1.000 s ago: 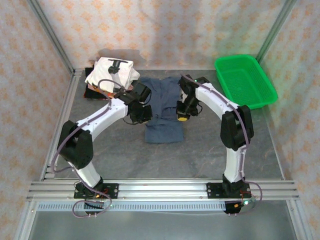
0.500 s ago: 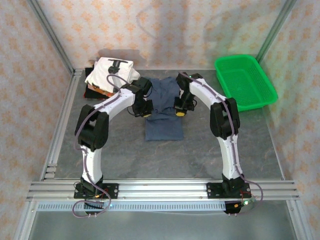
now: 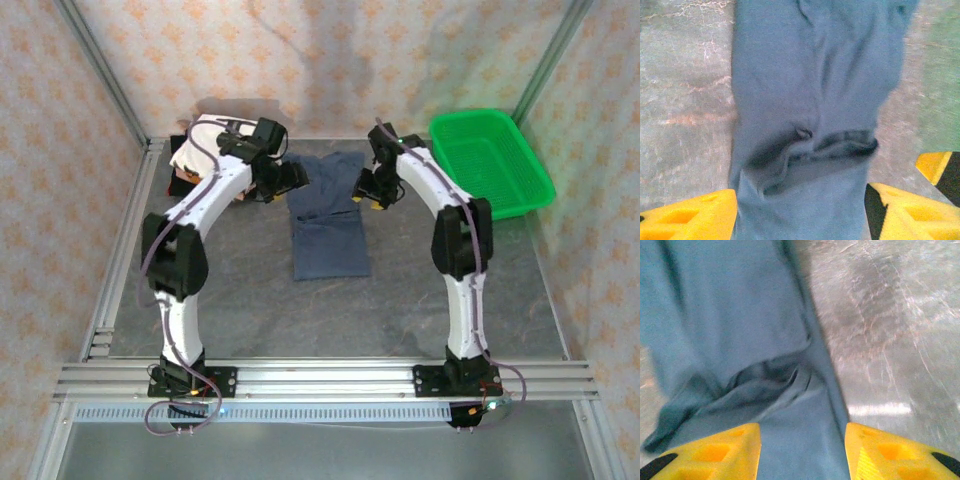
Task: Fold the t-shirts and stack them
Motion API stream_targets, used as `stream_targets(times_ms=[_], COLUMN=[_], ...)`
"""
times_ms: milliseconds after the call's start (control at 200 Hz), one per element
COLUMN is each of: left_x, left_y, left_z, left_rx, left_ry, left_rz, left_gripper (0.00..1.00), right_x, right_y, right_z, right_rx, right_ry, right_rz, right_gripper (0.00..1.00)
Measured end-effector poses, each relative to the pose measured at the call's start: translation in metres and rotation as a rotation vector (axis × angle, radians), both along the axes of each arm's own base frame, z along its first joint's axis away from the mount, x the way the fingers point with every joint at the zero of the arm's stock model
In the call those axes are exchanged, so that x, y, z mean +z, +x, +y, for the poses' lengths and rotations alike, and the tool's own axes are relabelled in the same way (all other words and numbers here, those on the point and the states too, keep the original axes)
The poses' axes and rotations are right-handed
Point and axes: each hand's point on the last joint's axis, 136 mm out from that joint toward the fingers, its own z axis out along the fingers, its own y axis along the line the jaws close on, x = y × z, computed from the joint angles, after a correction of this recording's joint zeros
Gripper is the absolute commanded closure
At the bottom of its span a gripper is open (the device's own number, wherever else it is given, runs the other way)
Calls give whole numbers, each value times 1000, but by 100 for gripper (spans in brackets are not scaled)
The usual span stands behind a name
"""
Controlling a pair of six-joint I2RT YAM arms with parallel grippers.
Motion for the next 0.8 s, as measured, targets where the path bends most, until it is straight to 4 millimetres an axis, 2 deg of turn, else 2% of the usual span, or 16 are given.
stream_targets(times_ms=[50,95,145,190,260,425,545,630,801], left_x=[17,26,29,24,4,-75,-113,-123,-121], left_y=[-14,-29,-48,-62,-83,-141,-176,-182,-166], left_z=[2,3,5,4,0,-15,-22,-25,-34], left_rx=[1,-2,-9,-15,-37,-85,-85,-62,-12], left_ry=[-21,-33,-44,-47,-48,-38,-57,-81,-143], left_rz=[-28,-40,-42,-29,14,204,307,324,271], left_gripper=[31,31,31,31,33,36,37,36,38], right_x=[24,38,46,45,26,-40,-67,-78,-83], right_y=[-12,-26,-41,-53,-74,-122,-149,-160,-160], right_z=[0,1,3,5,8,9,11,12,13], right_rx=[3,6,8,9,10,-1,1,-11,-30], right_ry=[40,80,129,165,208,209,204,211,223], right_rz=[-46,-72,-86,-86,-49,122,194,221,220], right_gripper=[54,54,53,51,50,49,48,47,46])
